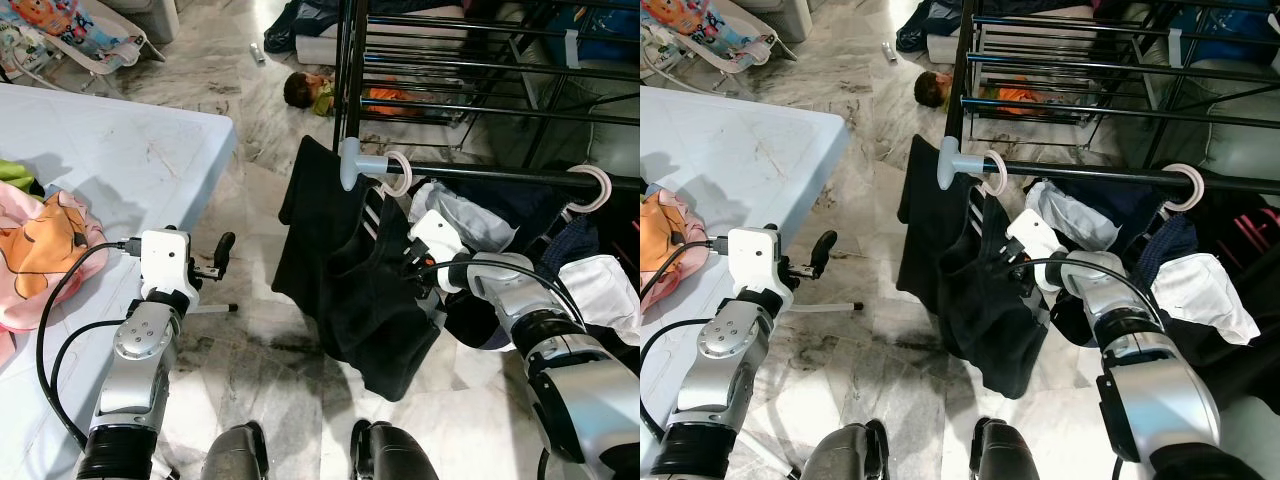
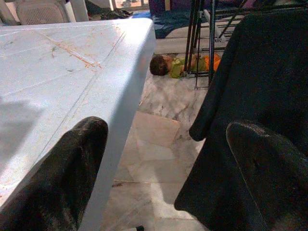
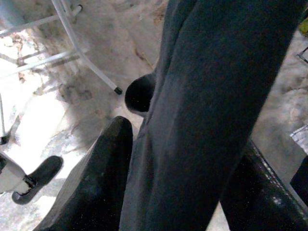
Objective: Hang hanger
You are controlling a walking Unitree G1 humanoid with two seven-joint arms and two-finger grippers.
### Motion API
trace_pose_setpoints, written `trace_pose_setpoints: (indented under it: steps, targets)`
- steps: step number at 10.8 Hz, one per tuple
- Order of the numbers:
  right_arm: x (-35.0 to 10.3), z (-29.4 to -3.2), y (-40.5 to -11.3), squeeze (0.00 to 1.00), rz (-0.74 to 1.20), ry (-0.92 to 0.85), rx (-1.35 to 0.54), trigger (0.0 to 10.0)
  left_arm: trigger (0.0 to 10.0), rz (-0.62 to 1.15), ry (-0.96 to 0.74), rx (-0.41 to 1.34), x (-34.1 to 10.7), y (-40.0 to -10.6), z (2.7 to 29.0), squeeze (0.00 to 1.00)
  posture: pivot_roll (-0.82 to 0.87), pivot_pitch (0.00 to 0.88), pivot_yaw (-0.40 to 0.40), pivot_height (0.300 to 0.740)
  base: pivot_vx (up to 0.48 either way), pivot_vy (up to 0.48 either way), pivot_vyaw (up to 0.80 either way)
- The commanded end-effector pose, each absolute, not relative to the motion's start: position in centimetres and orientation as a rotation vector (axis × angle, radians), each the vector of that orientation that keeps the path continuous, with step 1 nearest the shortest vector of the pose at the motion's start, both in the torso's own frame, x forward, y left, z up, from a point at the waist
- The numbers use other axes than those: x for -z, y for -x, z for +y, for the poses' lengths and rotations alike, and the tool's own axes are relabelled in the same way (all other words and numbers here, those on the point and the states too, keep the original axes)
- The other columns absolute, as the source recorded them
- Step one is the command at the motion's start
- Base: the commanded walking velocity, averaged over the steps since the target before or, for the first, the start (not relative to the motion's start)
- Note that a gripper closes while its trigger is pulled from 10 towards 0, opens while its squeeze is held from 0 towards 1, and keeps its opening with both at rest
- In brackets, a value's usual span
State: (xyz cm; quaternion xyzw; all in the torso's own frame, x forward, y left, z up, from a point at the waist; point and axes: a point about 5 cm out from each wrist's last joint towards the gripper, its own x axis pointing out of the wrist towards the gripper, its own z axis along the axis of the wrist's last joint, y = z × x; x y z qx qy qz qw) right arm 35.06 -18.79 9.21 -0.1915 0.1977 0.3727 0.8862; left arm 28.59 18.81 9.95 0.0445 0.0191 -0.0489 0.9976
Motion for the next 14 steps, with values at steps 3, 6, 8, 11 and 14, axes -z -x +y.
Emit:
trace_pose_setpoints:
  steps: [3,6,8,11,14]
  targets:
    - [-10.0,-19.2,-35.6,0.00,0.375,0.413,-0.739,0.0,10.0,0.052,-0.103,0.091,-9.7,-28.5,18.9,0.00,-0.06,0.147,-0.019,0.740,0.000,0.000,0.00]
    - [-10.3,-19.2,-35.8,0.00,0.350,0.423,-0.723,0.0,10.0,0.054,-0.107,0.091,-9.7,-28.7,18.9,0.00,-0.06,0.139,-0.018,0.740,0.000,0.000,0.00]
    - [-10.7,-19.3,-35.9,0.00,0.327,0.407,-0.707,0.0,10.0,0.058,-0.112,0.089,-9.7,-28.7,19.2,0.00,-0.05,0.134,-0.021,0.740,0.000,0.000,0.00]
    - [-11.0,-20.2,-36.0,0.00,0.238,0.314,-0.541,0.0,10.0,0.064,-0.123,0.075,-9.7,-28.9,19.8,0.00,-0.06,0.130,-0.033,0.740,0.000,0.000,0.00]
    - [-11.6,-19.4,-35.7,0.00,0.105,0.177,-0.432,0.0,10.0,0.067,-0.136,0.107,-9.7,-29.2,19.2,0.00,-0.06,0.131,-0.003,0.740,0.000,0.000,0.00]
